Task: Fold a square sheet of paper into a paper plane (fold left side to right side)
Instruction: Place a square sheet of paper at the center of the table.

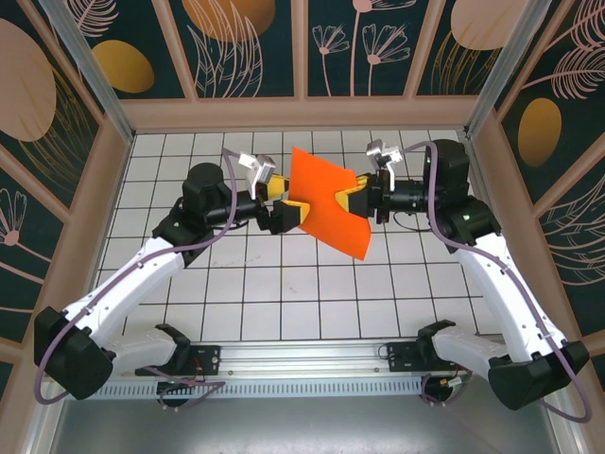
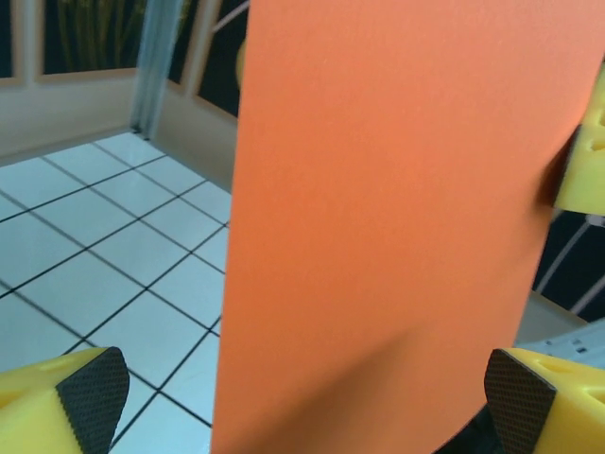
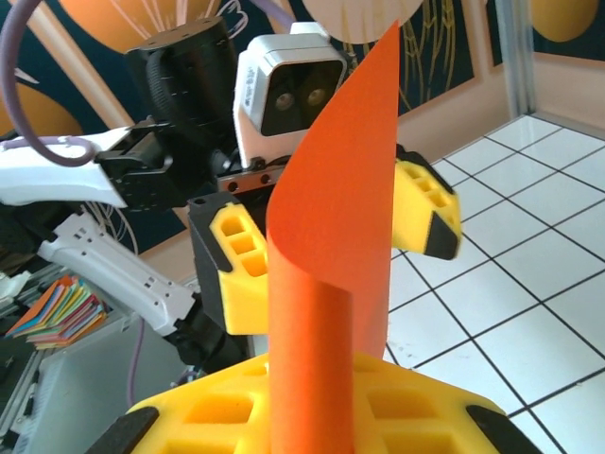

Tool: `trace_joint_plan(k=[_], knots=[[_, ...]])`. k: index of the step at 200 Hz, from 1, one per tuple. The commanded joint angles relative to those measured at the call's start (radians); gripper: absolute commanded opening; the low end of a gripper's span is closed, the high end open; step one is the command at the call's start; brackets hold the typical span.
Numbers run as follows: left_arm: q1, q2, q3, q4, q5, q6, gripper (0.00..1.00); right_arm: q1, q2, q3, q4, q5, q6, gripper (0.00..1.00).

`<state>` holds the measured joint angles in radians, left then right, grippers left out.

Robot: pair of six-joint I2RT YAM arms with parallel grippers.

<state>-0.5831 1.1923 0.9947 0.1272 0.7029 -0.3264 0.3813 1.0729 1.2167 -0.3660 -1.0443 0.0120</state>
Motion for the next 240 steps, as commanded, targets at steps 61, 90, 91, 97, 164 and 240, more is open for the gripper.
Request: trace_joint_plan(k=[61, 90, 91, 97, 164, 240], knots=[[-0.003, 0.053, 0.054, 0.048, 0.246, 0.003, 0.5, -0.005, -0.048, 0.016, -0.036, 0.026, -0.055, 0.22], [-0.004, 0.046, 0.032, 0.037, 0.227, -0.009, 0.21, -0.016, -0.056, -0.01, -0.033, 0.14, -0.046, 0.29], [-0.004, 0.046, 0.03, 0.037, 0.227, -0.012, 0.2, -0.017, -0.056, -0.01, -0.033, 0.143, -0.046, 0.29], [-0.003, 0.043, 0.016, 0.04, 0.223, -0.023, 0.17, -0.021, -0.057, -0.015, -0.032, 0.159, -0.042, 0.31], [-0.004, 0.051, -0.23, 0.11, 0.076, -0.268, 0.0, -0.055, 0.02, -0.11, -0.092, 0.451, 0.022, 0.66], [-0.004, 0.18, -0.357, 0.054, -0.141, -0.381, 0.0, -0.08, 0.109, -0.284, -0.028, 0.717, 0.168, 0.85]])
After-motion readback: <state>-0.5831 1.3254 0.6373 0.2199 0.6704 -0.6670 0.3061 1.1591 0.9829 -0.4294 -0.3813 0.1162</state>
